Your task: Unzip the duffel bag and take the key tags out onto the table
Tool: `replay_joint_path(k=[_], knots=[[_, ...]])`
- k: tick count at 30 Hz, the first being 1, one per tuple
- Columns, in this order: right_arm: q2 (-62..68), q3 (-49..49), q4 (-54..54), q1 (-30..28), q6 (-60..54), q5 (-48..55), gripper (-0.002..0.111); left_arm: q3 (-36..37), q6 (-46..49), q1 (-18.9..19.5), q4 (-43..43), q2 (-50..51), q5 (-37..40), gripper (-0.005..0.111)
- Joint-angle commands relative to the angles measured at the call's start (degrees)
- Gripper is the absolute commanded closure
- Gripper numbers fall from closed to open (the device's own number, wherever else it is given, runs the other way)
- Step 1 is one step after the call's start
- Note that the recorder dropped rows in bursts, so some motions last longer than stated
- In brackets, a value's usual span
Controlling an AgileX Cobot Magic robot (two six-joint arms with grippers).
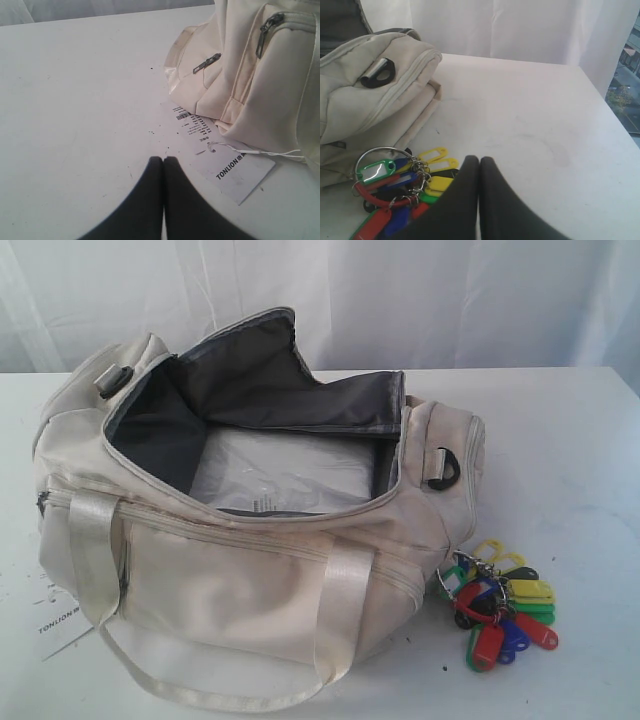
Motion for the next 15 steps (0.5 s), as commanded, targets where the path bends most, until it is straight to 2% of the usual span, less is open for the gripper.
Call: replay_joint_path(k=[1,6,9,15], knots=[[-0.4,0.3,-0.4,0.1,0.1,0.0,0.108,0.1,-0.4,0.0,0.0,-0.2,-0.3,0.107],[-0.4,0.3,-0.2,0.1,0.1,0.0,0.108,0.1,-0.4,0.0,0.0,-0.2,-0.3,0.107],[-0.4,0.3,4.0,-0.3,0.1,0.2,0.108,0.1,-0.4,0.0,0.0,-0.2,-0.3,0.107],[-0.4,0.3,6.2,-4.7,0.1,0.9,0.108,0.1,-0.4,0.0,0.0,-0.2,-0.3,0.107]])
